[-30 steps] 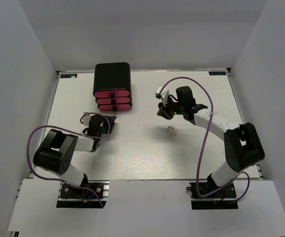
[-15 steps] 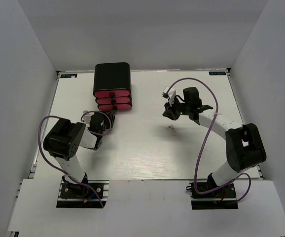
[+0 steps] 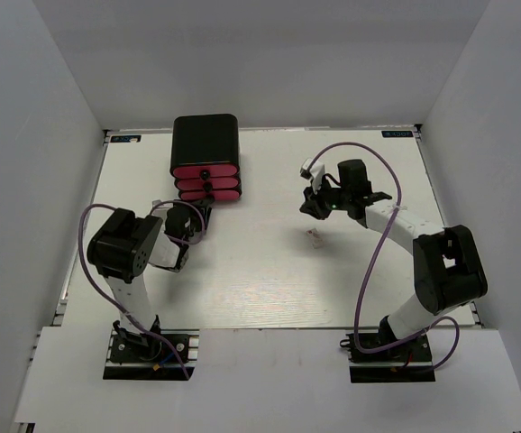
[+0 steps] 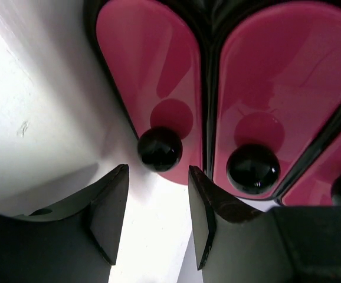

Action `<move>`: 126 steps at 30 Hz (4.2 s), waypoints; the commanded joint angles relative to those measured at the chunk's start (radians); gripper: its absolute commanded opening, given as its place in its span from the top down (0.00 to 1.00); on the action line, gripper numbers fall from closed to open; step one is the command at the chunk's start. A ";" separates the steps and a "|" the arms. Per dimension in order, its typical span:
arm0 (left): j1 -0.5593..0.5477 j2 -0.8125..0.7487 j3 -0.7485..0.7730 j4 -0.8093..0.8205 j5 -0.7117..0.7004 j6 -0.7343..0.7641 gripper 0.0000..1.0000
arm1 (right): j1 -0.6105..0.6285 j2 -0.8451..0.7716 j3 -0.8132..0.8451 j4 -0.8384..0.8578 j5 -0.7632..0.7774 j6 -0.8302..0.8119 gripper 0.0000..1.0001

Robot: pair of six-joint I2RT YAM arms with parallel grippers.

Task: Sort the stationery into containers
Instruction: Open the drawer, then grab a piece of stationery with the right arm, then place the stationery into the container

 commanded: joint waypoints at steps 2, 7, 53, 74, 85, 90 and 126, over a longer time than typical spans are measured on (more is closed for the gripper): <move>0.007 0.017 0.031 0.044 -0.009 -0.011 0.45 | -0.011 -0.009 0.000 0.005 -0.024 0.003 0.76; 0.007 0.035 0.050 0.035 -0.019 -0.011 0.45 | -0.015 -0.006 -0.001 0.002 -0.023 0.003 0.75; -0.004 -0.134 -0.142 -0.029 0.043 0.021 0.27 | -0.014 -0.029 -0.027 -0.090 -0.057 -0.030 0.46; 0.006 -0.561 -0.174 -0.566 0.153 0.449 0.13 | 0.003 0.059 -0.032 -0.288 0.239 0.085 0.41; -0.005 -0.968 -0.312 -0.810 0.066 0.481 0.13 | 0.075 0.109 -0.033 -0.289 0.305 0.100 0.36; -0.005 -1.132 -0.349 -0.937 0.044 0.481 0.13 | 0.100 0.120 -0.052 -0.277 0.322 0.094 0.47; -0.005 -1.270 -0.398 -1.013 0.055 0.442 0.12 | 0.378 0.513 0.758 -0.099 0.071 -0.261 1.00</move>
